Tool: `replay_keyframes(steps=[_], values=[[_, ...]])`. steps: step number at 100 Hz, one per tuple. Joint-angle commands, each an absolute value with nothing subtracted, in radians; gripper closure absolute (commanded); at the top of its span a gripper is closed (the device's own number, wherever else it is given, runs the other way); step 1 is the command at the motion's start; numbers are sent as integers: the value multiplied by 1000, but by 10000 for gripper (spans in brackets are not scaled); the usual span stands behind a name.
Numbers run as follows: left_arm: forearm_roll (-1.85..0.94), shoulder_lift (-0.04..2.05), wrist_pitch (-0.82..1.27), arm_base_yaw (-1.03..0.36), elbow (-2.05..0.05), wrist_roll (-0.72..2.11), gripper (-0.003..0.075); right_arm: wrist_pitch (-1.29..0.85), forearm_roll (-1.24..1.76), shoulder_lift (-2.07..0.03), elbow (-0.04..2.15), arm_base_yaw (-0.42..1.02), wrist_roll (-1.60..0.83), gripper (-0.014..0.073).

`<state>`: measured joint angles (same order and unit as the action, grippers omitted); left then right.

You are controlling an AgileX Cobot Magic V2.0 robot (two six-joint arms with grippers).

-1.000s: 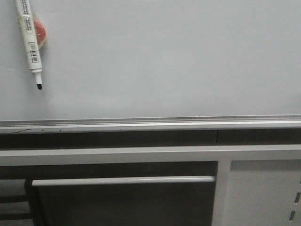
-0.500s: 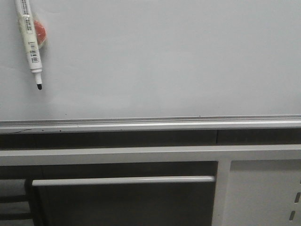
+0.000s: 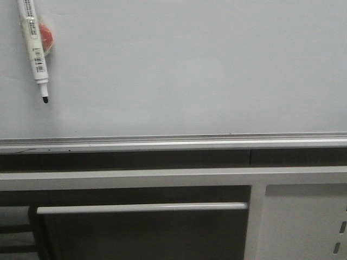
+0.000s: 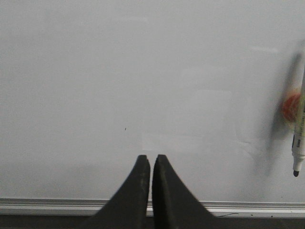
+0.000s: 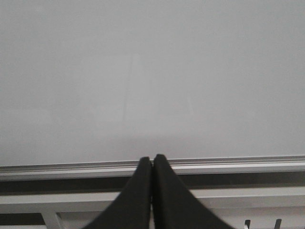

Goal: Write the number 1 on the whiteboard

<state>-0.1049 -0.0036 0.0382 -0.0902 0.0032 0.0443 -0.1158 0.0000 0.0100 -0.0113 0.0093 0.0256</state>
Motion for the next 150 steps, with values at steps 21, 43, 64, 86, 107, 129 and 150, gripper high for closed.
replay_keyframes(steps=[21,43,64,86,107,129,150], values=[[-114,-25,-42,-89,45,35,741,-30,-9,27,-36,2,22,637],[-114,-25,-42,-89,45,35,741,-27,0,27,-36,2,22,637],[-127,-25,-42,-89,45,35,741,-17,0,27,-36,2,22,637],[-503,-25,-50,-89,43,35,741,63,314,27,-36,2,23,637],[-874,-25,-33,-89,32,35,741,70,628,27,-32,2,23,637],[-767,-10,196,-89,-98,104,741,-98,590,3,86,2,-6,637],[-681,164,454,-89,-307,347,741,-286,480,-155,264,2,-41,637]])
